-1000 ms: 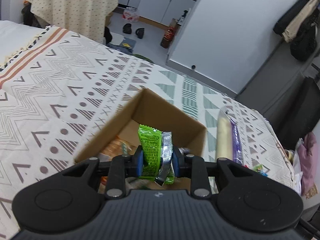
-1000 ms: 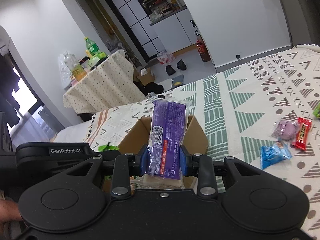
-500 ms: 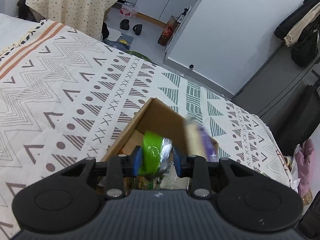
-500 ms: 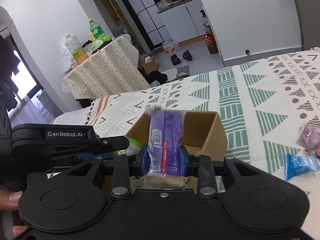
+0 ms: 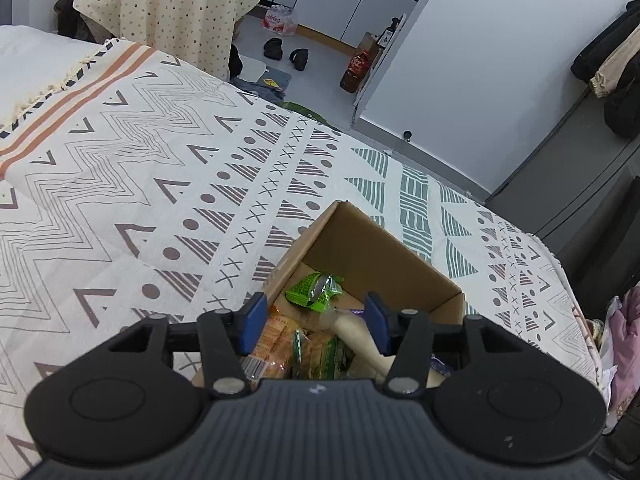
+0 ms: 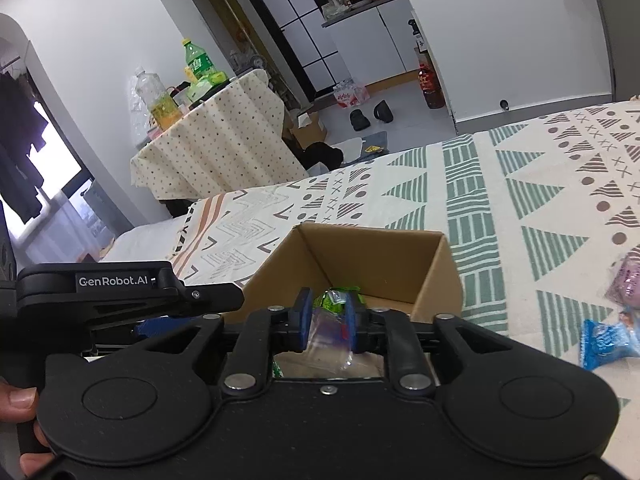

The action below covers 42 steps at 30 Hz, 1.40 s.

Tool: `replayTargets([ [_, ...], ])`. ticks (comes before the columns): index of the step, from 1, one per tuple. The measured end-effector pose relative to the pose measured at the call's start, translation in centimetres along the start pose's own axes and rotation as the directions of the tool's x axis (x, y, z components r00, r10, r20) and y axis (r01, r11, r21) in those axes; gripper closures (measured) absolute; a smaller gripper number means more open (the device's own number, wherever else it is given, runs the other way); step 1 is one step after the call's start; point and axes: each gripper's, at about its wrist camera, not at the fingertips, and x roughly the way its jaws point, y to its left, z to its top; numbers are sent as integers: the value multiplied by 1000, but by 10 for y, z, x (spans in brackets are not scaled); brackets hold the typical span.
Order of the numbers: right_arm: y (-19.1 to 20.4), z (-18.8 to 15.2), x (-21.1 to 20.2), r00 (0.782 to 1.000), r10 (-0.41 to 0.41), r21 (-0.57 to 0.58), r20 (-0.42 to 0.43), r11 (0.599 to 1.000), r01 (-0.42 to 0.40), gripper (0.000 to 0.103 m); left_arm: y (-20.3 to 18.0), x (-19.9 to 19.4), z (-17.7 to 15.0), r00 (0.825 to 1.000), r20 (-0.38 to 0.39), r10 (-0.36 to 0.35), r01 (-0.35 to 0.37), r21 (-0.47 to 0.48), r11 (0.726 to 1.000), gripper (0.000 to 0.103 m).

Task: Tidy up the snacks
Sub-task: 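Open the right tool to drop the purple packet while the left tool releases the green packet, then move both open tools from the box back to the remaining candies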

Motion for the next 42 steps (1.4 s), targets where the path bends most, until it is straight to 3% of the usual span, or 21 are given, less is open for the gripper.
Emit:
replayTargets([
  [8, -15, 1, -24, 999, -17, 36, 33, 999, 16, 72, -23, -11, -11, 999, 25, 34, -35, 41, 999, 27],
  [16, -33, -3, -46, 998, -62, 72, 34, 996, 59, 69, -41, -21, -24, 997, 18, 74, -75, 58, 996, 24],
  [20, -42, -7, -60, 996, -74, 85, 50, 994, 69, 59, -52, -26, -33, 996, 24, 86, -88, 79, 993, 17],
  [31, -70, -17, -93, 993, -90, 108, 73, 991, 82, 36, -84, -31, -58, 995, 10, 101, -101, 135, 986, 15],
  [42, -111, -26, -128, 986, -137, 124, 90, 984, 125, 26, -130, -27, -87, 998, 15, 58, -60, 198, 978, 12],
])
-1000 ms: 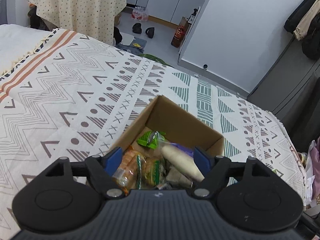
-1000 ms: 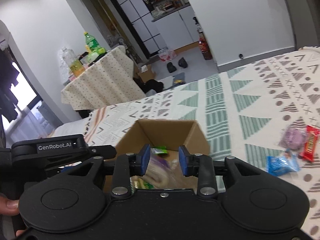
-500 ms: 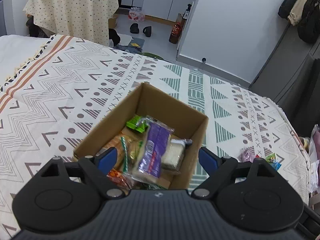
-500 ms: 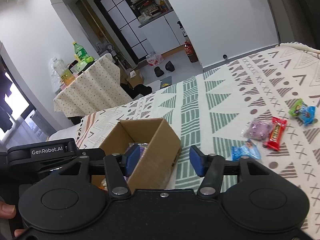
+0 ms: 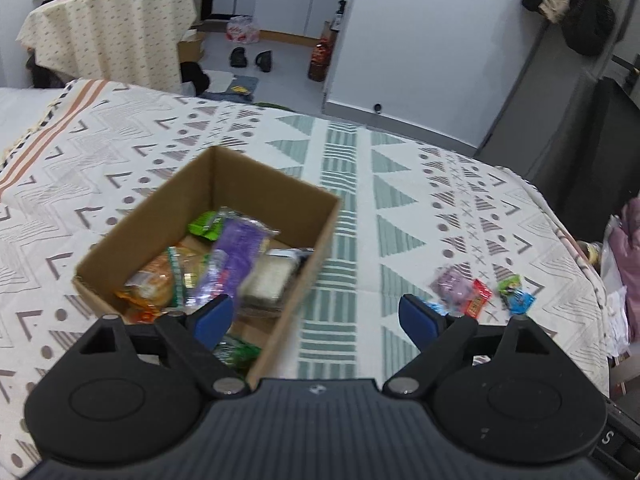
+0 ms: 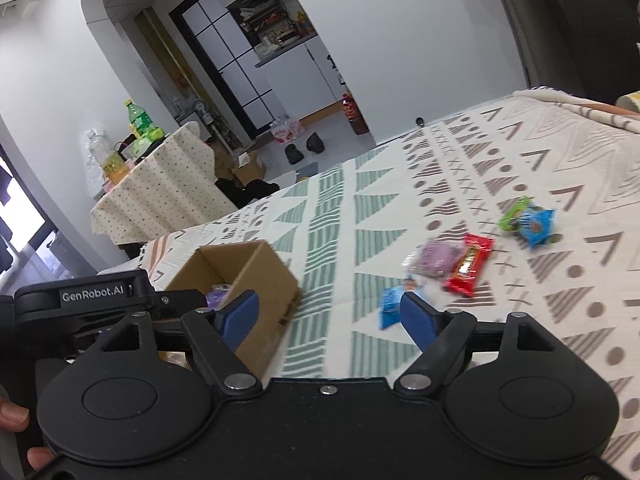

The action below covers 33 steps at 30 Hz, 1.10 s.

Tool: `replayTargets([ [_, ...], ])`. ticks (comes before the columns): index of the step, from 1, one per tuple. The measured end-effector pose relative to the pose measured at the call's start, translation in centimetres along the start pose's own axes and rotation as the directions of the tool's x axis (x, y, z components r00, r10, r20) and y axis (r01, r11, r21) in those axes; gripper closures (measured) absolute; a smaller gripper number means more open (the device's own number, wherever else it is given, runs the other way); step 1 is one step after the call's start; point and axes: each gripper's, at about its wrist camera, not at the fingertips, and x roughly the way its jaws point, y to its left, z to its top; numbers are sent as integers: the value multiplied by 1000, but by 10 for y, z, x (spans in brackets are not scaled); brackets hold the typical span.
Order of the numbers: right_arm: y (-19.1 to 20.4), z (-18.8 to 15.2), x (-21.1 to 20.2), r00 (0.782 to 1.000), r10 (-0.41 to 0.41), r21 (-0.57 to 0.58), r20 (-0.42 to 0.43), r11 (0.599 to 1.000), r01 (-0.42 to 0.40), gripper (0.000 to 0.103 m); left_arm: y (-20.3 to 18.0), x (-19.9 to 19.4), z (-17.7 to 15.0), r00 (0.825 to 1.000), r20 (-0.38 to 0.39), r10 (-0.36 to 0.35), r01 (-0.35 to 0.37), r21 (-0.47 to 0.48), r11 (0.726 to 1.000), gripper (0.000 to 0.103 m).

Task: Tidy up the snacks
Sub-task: 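Move both open tools from the box back to the remaining candies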

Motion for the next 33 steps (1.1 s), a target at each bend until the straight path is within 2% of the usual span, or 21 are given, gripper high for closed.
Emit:
replayTargets([
  [2, -8, 0, -4, 1000, -8, 4, 4, 1000, 8, 26, -8, 1, -3, 1000, 3, -4, 4, 7, 1000, 9],
  [15, -57, 2, -15, 998, -58, 44, 26, 997, 56, 26, -55, 20, -16, 997, -22, -68, 70, 71, 995, 9],
  [33, -110, 15, -1, 986, -166, 75, 33, 984, 163, 26, -94, 76, -21, 992, -57, -113, 117, 82, 990, 12],
])
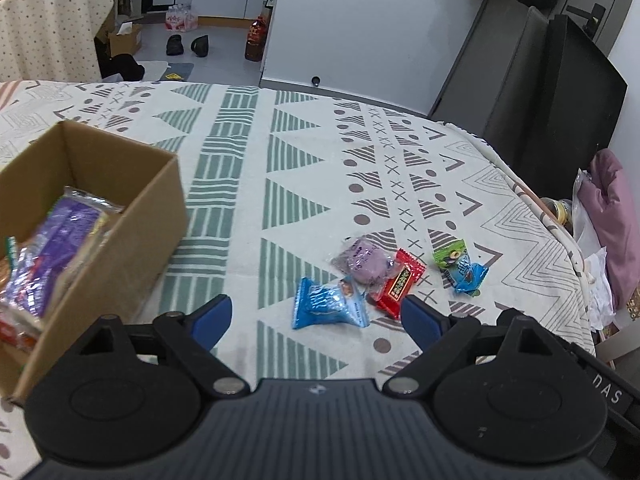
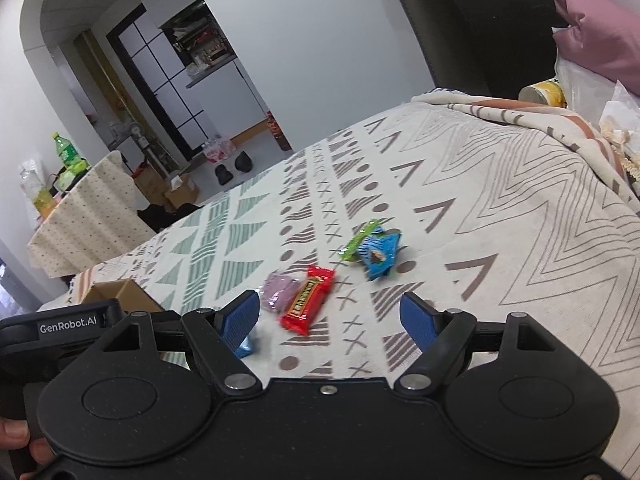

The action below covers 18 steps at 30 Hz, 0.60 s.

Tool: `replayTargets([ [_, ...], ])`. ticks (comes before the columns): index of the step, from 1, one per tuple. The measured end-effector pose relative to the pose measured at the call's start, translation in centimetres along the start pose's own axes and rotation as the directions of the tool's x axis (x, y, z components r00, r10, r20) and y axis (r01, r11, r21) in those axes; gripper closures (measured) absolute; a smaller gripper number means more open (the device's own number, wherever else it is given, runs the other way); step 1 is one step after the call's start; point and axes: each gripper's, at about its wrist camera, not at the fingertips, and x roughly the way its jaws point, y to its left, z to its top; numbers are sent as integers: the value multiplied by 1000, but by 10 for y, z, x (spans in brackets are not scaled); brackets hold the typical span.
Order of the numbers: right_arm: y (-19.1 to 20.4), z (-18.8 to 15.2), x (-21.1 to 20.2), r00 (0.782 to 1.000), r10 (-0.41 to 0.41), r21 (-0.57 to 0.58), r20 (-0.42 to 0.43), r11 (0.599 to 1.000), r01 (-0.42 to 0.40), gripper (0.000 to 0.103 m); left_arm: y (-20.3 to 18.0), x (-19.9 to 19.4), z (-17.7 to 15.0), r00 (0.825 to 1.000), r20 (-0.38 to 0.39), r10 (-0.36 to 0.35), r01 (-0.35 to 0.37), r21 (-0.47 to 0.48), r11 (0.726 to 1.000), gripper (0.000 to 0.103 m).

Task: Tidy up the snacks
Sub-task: 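Move both open tools from the box back to the remaining candies, then grasp the blue candy with the left tool while the right tool grasps a blue-green candy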

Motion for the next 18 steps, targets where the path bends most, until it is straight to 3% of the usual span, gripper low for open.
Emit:
replayTargets([
  [9, -9, 7, 18, 999, -43, -31, -26, 999, 42, 26, -2, 36, -1, 999, -45, -6, 5, -25, 1000, 22],
  [18, -13, 17, 45, 996, -79, -25, -35, 997, 78, 26, 3, 68, 0, 993, -114, -39, 33, -50, 998, 45],
])
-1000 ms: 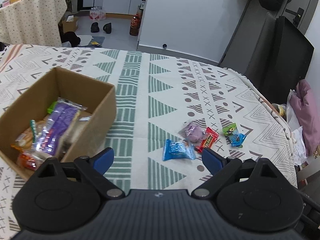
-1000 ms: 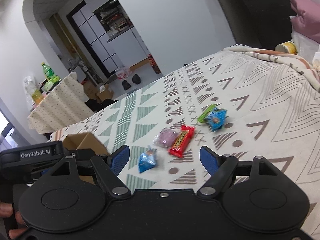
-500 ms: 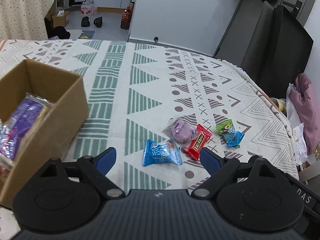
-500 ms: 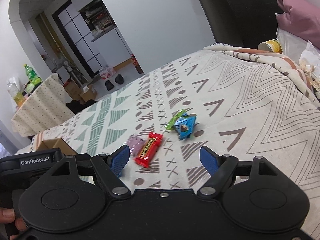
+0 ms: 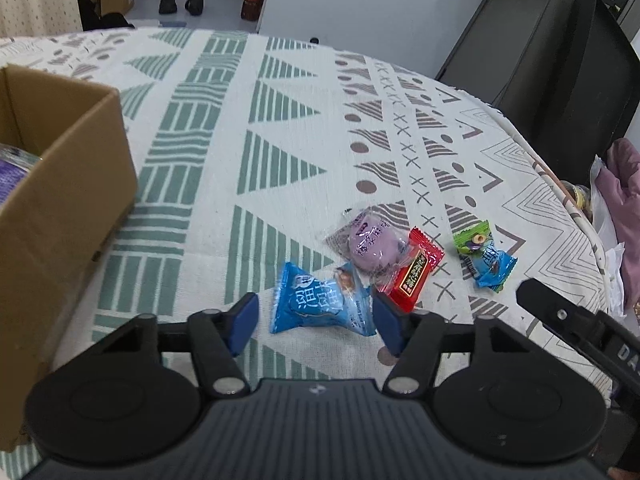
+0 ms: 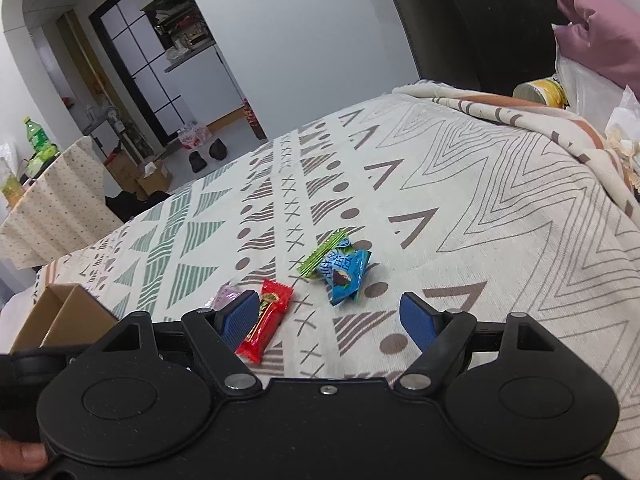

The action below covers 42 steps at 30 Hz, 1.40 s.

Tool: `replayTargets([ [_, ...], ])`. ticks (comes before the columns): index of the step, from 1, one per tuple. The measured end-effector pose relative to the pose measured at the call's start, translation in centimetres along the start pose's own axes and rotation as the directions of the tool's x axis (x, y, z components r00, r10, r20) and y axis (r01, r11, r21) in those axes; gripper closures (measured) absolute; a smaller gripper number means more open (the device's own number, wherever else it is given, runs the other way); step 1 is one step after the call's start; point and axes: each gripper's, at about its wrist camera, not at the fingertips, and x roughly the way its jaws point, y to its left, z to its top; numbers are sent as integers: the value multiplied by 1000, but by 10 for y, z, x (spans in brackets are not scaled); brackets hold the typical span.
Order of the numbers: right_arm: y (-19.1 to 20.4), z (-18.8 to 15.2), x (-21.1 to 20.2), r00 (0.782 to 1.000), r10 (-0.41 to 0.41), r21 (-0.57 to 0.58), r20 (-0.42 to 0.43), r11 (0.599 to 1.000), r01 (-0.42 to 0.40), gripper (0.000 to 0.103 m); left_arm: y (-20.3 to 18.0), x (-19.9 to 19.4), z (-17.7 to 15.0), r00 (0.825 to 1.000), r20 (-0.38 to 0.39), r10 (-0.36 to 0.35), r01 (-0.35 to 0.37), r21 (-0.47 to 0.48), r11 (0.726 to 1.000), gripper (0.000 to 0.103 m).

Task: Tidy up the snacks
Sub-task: 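Grasp the blue candy with the left tool while the right tool grasps a blue-green candy, then lift both held blue candies and carry them over the cardboard box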

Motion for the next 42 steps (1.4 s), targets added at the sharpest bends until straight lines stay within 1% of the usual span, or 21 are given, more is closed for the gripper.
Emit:
replayTargets([
  [1, 0, 0, 4, 1000, -2, 4, -3, 1000, 2, 26, 1, 2, 0, 1000, -7, 0, 0, -1, 1000, 50],
  [3, 0, 0, 12, 1000, -8, 7, -8, 1000, 8, 26, 2, 6, 2, 1000, -14, 0, 0, -4, 1000, 53],
  [6, 0, 0, 22, 1000, -19, 11, -15, 1000, 19, 26, 4, 7, 5, 1000, -13, -9, 9, -5, 1000, 60],
  [7, 1, 0, 25, 1000, -22, 14, -16, 1000, 23, 27, 4, 8, 7, 1000, -15, -7, 7, -5, 1000, 72],
  [9, 1, 1, 30, 1000, -27, 19, -16, 999, 27, 27, 8, 9, 11, 1000, -19, -10, 9, -18, 1000, 72],
  [18, 3, 6, 52, 999, -47, 59, 3, 997, 47, 28, 20, 0, 27, 1000, 18, -3, 4, -27, 1000, 74],
  [19, 2, 7, 55, 999, -53, 69, 5, 996, 52, 32, 21, -1, 28, 1000, 22, -1, 1, -27, 1000, 74],
  [21, 0, 8, 59, 997, -78, 74, 6, 994, 78, 49, 22, -3, 29, 1000, 28, 6, -6, -22, 1000, 74],
  [22, 0, 8, 61, 996, -92, 72, 3, 993, 91, 65, 22, -4, 29, 999, 30, 10, -9, -20, 1000, 75],
  [23, -2, 8, 61, 996, -93, 79, 0, 993, 93, 67, 22, -6, 30, 999, 33, 11, -10, -19, 1000, 75],
  [26, -5, 6, 52, 997, -73, 109, 10, 991, 71, 71, 21, -13, 30, 999, 50, 11, -10, -14, 1000, 75],
  [30, -1, 0, 36, 998, -59, 119, 24, 991, 55, 71, 19, -24, 27, 997, 73, 7, -6, -17, 1000, 75],
  [39, 11, -4, -5, 996, -30, 109, 78, 994, 22, 72, 13, -48, 16, 994, 113, 2, 0, -20, 1000, 75],
  [42, 16, -4, -16, 996, -16, 103, 93, 995, 6, 72, 10, -59, 12, 992, 127, 2, -1, -9, 1000, 75],
])
